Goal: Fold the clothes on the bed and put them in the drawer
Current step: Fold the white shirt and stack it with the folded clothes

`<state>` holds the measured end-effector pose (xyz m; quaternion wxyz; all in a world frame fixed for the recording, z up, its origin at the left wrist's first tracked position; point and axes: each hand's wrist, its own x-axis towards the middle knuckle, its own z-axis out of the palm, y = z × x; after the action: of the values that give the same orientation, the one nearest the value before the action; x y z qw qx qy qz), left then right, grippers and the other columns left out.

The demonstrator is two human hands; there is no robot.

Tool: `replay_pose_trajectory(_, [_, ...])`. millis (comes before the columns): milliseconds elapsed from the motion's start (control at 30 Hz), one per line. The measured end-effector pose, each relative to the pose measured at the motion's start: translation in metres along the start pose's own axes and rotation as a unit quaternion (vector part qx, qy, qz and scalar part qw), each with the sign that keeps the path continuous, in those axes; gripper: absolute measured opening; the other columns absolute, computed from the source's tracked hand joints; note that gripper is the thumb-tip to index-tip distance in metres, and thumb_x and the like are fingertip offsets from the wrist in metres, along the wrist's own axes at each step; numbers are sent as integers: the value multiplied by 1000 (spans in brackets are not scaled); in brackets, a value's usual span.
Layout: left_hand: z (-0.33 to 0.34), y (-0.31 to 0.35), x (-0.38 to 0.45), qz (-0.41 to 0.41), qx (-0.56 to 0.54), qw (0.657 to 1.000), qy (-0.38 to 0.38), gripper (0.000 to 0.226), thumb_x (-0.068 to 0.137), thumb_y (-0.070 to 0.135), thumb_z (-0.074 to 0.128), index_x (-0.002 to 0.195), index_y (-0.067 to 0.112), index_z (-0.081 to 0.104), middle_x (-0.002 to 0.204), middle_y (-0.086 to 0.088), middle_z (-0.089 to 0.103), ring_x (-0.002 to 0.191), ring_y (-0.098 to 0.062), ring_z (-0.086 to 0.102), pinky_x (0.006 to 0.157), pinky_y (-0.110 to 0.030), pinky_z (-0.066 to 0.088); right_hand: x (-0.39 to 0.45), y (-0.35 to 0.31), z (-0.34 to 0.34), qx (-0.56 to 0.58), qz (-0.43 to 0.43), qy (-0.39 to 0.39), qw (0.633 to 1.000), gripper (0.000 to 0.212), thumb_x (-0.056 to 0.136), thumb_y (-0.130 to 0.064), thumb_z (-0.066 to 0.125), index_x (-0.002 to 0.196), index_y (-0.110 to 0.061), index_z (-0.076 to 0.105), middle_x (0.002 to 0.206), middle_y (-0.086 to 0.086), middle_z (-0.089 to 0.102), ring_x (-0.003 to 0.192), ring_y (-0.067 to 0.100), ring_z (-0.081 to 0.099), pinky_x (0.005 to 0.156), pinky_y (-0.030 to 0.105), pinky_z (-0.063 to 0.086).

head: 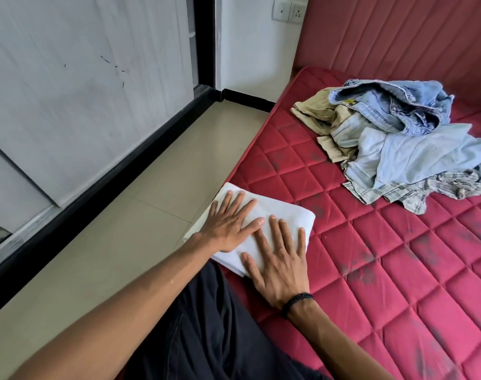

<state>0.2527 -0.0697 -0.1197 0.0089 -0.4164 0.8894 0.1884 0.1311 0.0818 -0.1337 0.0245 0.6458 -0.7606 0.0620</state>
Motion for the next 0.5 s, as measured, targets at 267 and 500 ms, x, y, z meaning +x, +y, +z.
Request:
replay_pose_trajectory(267, [13, 43, -26, -212, -60, 975, -36, 88, 96, 77, 7, 161, 25, -19, 165, -4, -34, 152, -31, -31, 122, -62, -12, 1, 20, -20, 480, 368, 105, 790, 90, 77, -62, 75, 146, -14, 44, 132, 7, 61, 124, 27, 58, 107, 45, 47])
replay_pose_trajectory(500, [-19, 105, -74, -287, -491, 823, -1, 105, 82, 93, 29, 164, 33, 1, 172, -12, 3, 158, -32, 10, 124, -55, 17, 4, 36, -100, 578, 255, -54, 774, 34, 70, -12, 91, 99, -6, 75, 92, 7, 79, 83, 21, 77, 76, 41, 63])
